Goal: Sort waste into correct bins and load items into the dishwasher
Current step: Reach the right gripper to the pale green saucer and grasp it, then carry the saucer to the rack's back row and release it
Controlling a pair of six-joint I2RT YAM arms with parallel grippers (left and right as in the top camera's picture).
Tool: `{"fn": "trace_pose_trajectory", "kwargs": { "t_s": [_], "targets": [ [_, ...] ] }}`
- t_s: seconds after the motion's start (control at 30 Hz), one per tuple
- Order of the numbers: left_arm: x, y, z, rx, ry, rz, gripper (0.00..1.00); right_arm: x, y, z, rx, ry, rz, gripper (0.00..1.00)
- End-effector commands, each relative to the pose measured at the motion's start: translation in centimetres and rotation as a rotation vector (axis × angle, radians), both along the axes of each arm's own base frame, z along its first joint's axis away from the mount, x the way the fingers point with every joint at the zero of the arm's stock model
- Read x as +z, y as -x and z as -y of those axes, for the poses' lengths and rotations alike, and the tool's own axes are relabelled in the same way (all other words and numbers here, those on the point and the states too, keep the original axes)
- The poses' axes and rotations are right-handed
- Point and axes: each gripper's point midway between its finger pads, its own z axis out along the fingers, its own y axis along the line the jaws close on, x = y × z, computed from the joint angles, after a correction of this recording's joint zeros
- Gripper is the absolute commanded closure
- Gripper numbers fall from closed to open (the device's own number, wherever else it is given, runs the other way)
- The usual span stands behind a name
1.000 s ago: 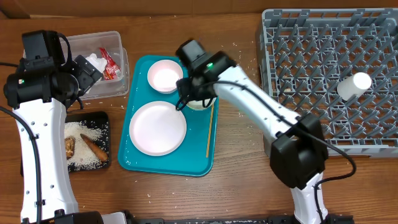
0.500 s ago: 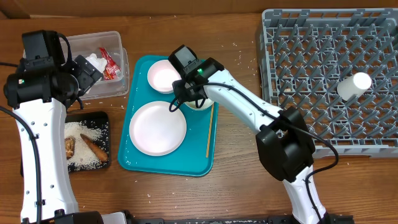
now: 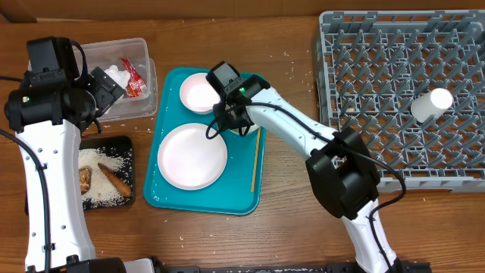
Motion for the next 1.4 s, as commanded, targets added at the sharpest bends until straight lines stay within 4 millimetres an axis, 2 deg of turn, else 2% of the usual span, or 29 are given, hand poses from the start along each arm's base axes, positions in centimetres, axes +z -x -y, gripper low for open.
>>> {"fn": "trace_pose_trajectory", "kwargs": {
  "t_s": [0.0, 0.07, 0.17, 0.3, 0.4, 0.43, 0.57, 0.7, 0.8, 0.9, 0.97, 1.07, 1.17, 1.27, 1.33, 1.37],
  "targets": [
    [0.1, -0.1, 0.1, 0.009, 0.006, 0.006, 0.00, -0.8, 0.5, -0.4, 0.005, 0.003, -0.013, 0.49],
    [0.1, -0.1, 0.1, 0.009, 0.006, 0.006, 0.00, -0.8, 0.6, -0.6, 0.009, 0.004, -0.014, 0.50],
    [0.1, -0.1, 0.1, 0.009, 0.006, 0.006, 0.00, -0.8, 0.6, -0.7, 0.012, 0.016, 0.005, 0.61],
    [0.1, -0.1, 0.1, 0.009, 0.006, 0.006, 0.00, -0.7, 0.8, -1.2, 0.015, 0.021, 0.016, 0.69],
    [0.1, -0.1, 0.1, 0.009, 0.006, 0.006, 0.00, 0.1, 0.7, -1.3, -0.020, 0.011, 0.011, 0.92],
    [0.1, -0.1, 0.1, 0.009, 0.006, 0.006, 0.00, 0.4, 0.6, -1.3, -0.025, 0.008, 0.012, 0.96],
    [0.1, -0.1, 0.1, 0.009, 0.006, 0.006, 0.00, 3.3, -0.2, -1.0, -0.039, 0.001, 0.045, 0.96],
    [0.1, -0.1, 0.1, 0.009, 0.006, 0.006, 0.00, 8.6, -1.9, 0.9, -0.090, 0.007, 0.131, 0.96],
    [0.1, -0.1, 0.1, 0.009, 0.006, 0.006, 0.00, 13.9, -3.6, 3.6, -0.156, -0.012, 0.205, 0.96],
    [0.1, -0.1, 0.1, 0.009, 0.006, 0.006, 0.00, 19.3, -5.5, 7.8, -0.245, -0.051, 0.275, 0.96],
    [0.1, -0.1, 0.1, 0.009, 0.006, 0.006, 0.00, 22.5, -6.9, 11.8, -0.329, -0.078, 0.322, 0.96],
    [0.1, -0.1, 0.1, 0.009, 0.006, 0.006, 0.00, 25.9, -8.6, 18.1, -0.448, -0.163, 0.357, 0.96],
    [0.1, -0.1, 0.1, 0.009, 0.006, 0.006, 0.00, 27.6, -10.1, 24.3, -0.520, -0.304, 0.347, 0.96],
    [0.1, -0.1, 0.1, 0.009, 0.006, 0.006, 0.00, 28.9, -11.3, 29.3, -0.439, -0.514, 0.351, 0.96],
    [0.1, -0.1, 0.1, 0.009, 0.006, 0.006, 0.00, 29.4, -12.0, 33.6, -0.384, -0.681, 0.380, 0.96],
    [0.1, -0.1, 0.1, 0.009, 0.006, 0.006, 0.00, 29.3, -12.2, 34.8, -0.385, -0.707, 0.390, 0.96]
  ]
}}
